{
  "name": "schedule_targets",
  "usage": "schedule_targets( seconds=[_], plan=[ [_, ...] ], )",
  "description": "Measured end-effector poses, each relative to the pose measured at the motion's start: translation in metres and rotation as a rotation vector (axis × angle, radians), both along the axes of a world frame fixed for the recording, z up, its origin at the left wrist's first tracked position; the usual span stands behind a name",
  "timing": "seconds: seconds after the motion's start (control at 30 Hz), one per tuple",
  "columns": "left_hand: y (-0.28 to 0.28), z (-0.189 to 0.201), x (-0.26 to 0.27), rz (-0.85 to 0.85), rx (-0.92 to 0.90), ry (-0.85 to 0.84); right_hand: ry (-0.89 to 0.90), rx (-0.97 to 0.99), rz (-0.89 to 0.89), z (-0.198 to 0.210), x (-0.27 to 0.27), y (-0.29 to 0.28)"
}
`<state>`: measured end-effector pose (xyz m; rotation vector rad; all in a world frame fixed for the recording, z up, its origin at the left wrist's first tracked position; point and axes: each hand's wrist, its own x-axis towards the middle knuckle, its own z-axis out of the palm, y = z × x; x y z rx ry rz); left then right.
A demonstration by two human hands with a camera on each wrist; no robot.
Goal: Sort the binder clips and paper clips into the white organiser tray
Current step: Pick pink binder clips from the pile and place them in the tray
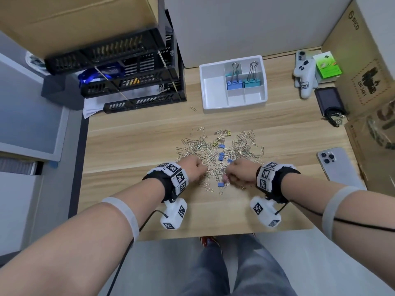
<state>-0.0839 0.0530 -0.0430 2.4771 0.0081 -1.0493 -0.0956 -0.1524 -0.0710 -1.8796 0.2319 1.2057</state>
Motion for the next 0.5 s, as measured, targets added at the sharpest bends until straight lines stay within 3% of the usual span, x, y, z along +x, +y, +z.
schedule_targets(
  seconds=[0.07,0.17,0.33,0.5],
  plan=[
    [-0.004,0.005,0.004,0.022,-0.048,-0.008,0.216,0.112,-0.245,0.004,0.009,-0.001],
    [-0.012,0.012,0.011,0.055,-0.105,-0.024,0.362,0.259,-0.475,0.009,0.022,-0.002],
    [-0.023,0.025,0.024,0.105,-0.195,-0.054,0.398,0.337,-0.622,0.021,0.034,-0.001],
    [-0.043,0.034,0.032,0.115,-0.234,-0.099,0.431,0.413,-0.661,0.020,0.040,-0.005]
  ],
)
